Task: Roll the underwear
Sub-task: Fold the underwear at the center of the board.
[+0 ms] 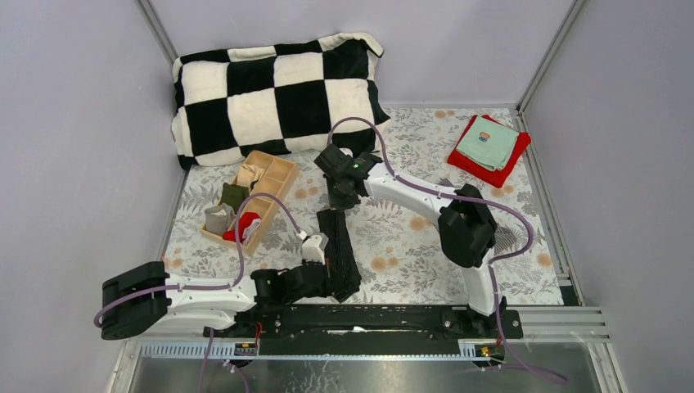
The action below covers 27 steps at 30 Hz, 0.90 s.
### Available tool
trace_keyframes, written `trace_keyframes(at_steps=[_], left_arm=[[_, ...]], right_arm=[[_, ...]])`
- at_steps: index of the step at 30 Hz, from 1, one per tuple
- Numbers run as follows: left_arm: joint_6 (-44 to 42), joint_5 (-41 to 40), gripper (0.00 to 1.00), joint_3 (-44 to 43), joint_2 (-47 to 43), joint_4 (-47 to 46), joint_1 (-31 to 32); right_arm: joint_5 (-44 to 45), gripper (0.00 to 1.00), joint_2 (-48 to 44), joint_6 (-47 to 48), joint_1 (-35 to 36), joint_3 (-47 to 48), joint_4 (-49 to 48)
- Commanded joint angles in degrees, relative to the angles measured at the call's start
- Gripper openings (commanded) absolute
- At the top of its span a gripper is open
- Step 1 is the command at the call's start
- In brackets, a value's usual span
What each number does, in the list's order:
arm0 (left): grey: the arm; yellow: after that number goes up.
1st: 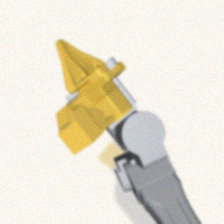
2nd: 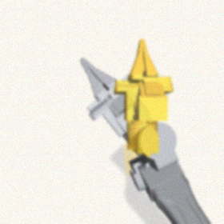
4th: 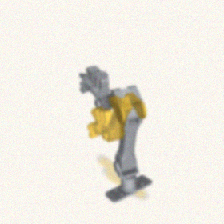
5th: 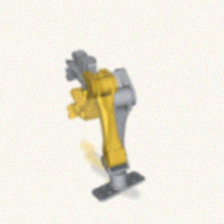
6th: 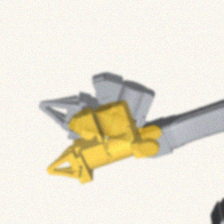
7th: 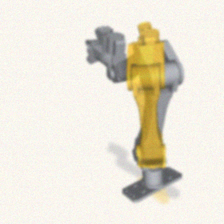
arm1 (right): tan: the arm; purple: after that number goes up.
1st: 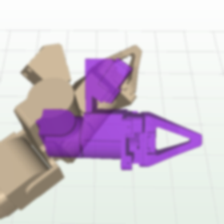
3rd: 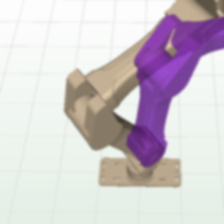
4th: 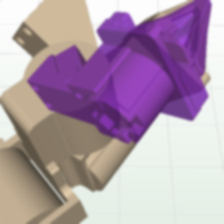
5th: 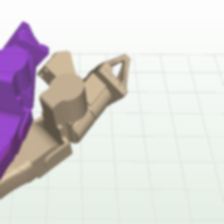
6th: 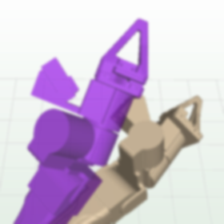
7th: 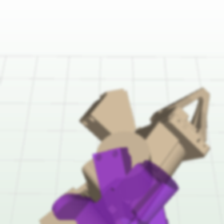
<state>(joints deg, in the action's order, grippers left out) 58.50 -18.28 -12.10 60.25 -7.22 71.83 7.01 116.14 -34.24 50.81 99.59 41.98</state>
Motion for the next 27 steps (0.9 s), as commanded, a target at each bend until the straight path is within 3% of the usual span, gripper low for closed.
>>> trace_keyframes(at_steps=[1, 19, 24, 27], left_arm=[[0.26, 0.99, 0.00, 1.47, 0.91, 4.83, -0.03], [1.88, 1.37, 0.00, 0.38, -2.00, 7.14, 0.06], [2.35, 1.28, 0.00, -0.05, -1.38, 7.71, 0.06], [3.03, 0.93, 0.00, -0.21, -1.83, 9.40, 0.06]], right_arm=[[-6.41, 0.00, 2.44, -0.82, 0.15, 1.98, -5.26], [-13.10, 0.00, 12.48, -1.27, -0.01, 4.54, -14.18], [-12.47, 0.04, 14.43, -1.01, -0.21, 4.68, -15.12], [-12.45, 0.14, 15.29, -0.94, -0.64, 4.32, -15.43]])
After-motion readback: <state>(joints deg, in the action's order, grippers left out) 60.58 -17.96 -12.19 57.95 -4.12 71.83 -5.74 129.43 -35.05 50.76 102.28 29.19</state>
